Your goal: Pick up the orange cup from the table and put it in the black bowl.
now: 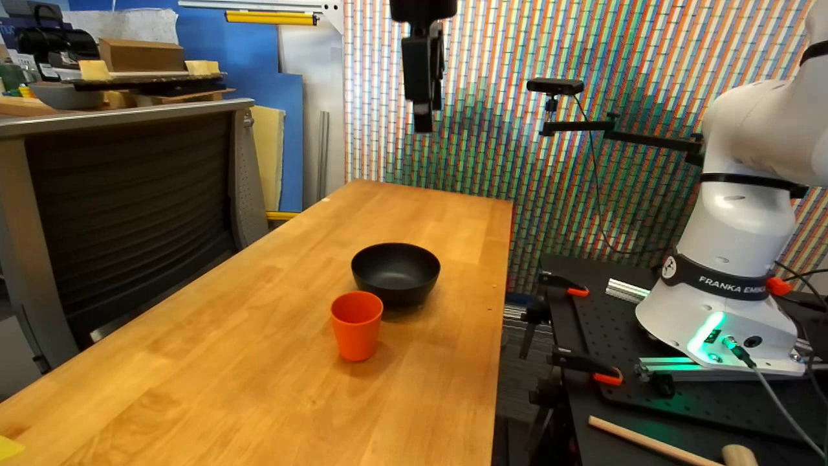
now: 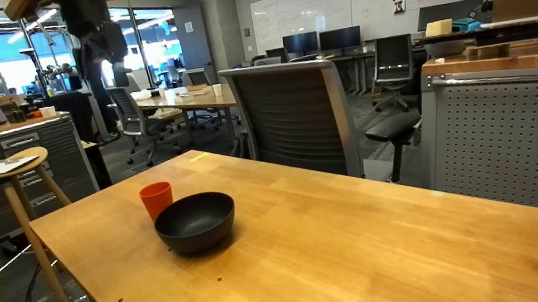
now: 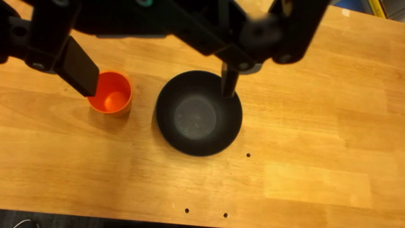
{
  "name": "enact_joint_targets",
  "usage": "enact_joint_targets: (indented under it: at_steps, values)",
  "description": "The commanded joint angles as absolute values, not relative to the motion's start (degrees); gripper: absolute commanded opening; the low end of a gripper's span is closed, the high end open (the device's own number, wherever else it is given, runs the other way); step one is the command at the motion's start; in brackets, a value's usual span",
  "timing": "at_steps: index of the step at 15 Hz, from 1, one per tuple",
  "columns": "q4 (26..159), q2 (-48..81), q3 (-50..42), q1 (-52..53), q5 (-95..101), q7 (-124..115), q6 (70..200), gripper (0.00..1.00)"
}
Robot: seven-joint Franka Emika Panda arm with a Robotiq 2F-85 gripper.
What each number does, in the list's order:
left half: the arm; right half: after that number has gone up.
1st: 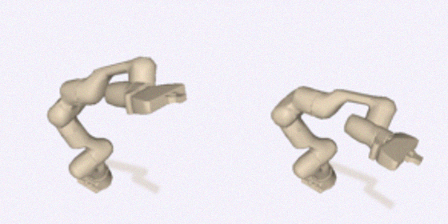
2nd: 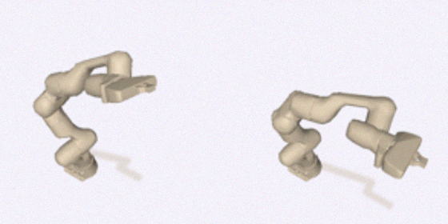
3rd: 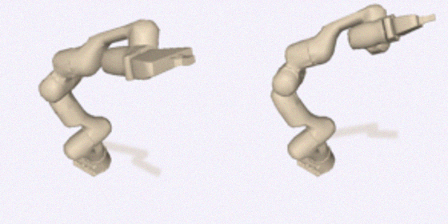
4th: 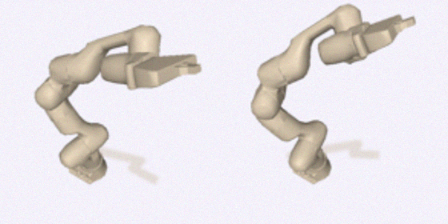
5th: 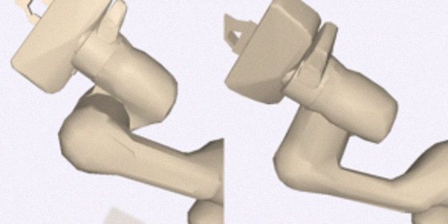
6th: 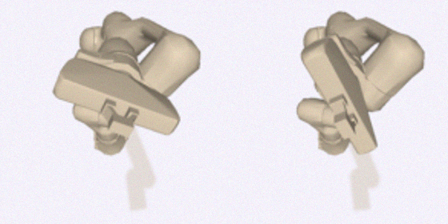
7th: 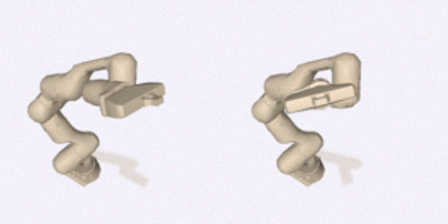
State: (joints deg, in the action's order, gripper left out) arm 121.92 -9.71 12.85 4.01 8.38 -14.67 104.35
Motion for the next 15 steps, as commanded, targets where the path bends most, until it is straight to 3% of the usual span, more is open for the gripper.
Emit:
enact_joint_targets:
  at_steps: [1, 15]
  values:
    - [119.0, -1.3, 13.9, 6.5, 10.1, -23.4, 108.7, 1.00]
    - [112.4, 20.5, 7.6, 12.5, 12.8, -41.8, 116.2, 1.00]
